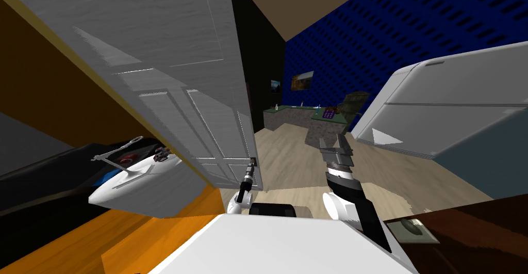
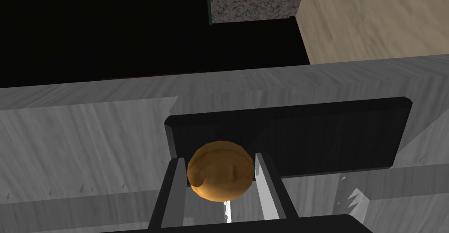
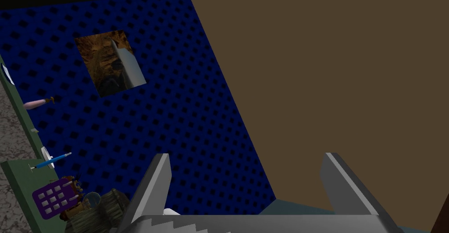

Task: Push the door open

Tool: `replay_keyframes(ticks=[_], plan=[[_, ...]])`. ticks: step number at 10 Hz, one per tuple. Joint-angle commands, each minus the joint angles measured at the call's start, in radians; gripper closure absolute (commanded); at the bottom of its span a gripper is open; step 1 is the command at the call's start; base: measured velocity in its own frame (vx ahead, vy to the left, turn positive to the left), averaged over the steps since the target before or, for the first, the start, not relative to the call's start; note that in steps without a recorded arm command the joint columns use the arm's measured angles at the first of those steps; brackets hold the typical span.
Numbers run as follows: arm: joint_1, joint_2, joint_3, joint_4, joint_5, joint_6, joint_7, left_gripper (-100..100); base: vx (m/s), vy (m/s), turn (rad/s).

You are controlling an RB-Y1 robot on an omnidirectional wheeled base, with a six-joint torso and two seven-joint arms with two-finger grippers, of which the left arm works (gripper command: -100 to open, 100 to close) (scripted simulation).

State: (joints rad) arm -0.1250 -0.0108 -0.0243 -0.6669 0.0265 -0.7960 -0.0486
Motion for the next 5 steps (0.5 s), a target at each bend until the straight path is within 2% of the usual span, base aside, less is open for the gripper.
replay_keyframes(ticks=[1,4,5], plan=[[0.002,0.0,0.0,0.001,0.0,0.001,0.0,100,-0.021,0.005,-0.004],[0.002,0.0,0.0,0.001,0.0,0.001,0.0,100,-0.008,0.0,0.002],[0.002,0.019,0.013,0.003,0.008,0.004,-0.004,100,0.088,-0.051,0.006]])
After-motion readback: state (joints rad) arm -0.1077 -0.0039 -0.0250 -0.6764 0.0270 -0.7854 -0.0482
